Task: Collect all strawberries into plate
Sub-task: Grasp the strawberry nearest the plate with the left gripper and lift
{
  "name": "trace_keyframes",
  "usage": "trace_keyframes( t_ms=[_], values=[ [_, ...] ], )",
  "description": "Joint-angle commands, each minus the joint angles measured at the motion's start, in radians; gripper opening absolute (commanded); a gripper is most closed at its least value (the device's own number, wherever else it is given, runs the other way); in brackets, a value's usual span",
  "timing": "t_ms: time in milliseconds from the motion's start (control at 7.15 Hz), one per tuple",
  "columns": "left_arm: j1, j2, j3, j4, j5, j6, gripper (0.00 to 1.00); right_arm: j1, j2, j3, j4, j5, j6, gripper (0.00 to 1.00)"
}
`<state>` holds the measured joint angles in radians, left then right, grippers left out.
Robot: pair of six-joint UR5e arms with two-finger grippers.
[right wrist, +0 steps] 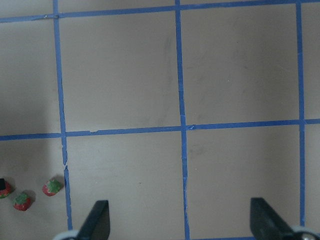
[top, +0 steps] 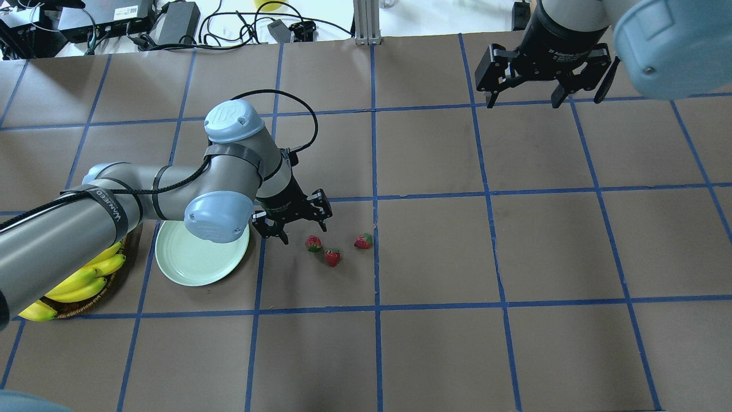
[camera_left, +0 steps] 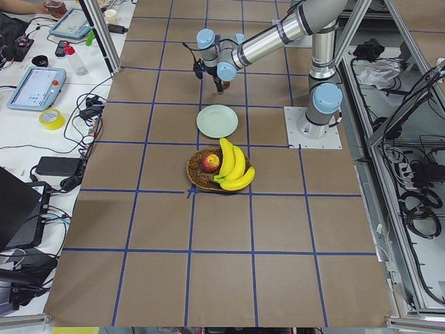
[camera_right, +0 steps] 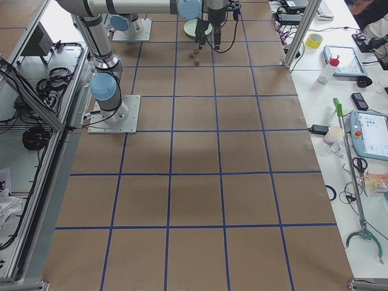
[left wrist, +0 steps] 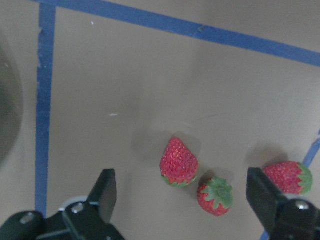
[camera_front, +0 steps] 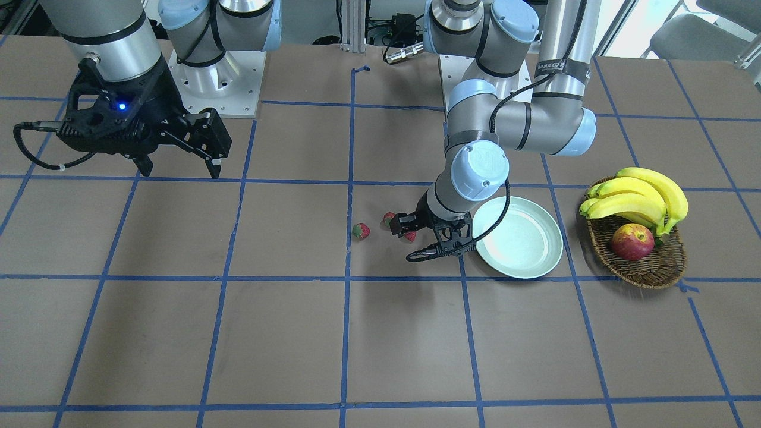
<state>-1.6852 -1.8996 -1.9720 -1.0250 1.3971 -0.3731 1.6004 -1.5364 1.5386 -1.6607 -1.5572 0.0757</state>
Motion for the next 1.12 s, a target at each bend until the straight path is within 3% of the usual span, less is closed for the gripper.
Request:
trace_keyframes(
  t_ms=[0,140,280,419,979],
  values=[
    [-0.001,-0.033,-0.005,0.005,-0.001,-0.029,0.85,-0.008,-0.011,-0.011,0.058,0.009,-0.004,1.00],
    [-0.001,-0.035,-0.002,0.006,-0.001,-0.029,0.78,-0.038,-0.013,-0.015,0.055,-0.001,-0.042,1.00],
    [-0.001,-0.036,-0.004,0.006,-0.003,-0.029,0.46,-0.057,-0.013,-0.015,0.050,0.011,-0.127,1.00],
    [-0.001,-0.039,-0.002,0.005,-0.001,-0.029,0.00,-0.057,-0.013,-0.014,0.042,0.014,-0.132,1.00],
    [0.005,-0.012,0.034,0.005,0.012,-0.021,0.00,-0.057,-0.022,-0.012,0.035,0.002,-0.129,1.00]
  ],
)
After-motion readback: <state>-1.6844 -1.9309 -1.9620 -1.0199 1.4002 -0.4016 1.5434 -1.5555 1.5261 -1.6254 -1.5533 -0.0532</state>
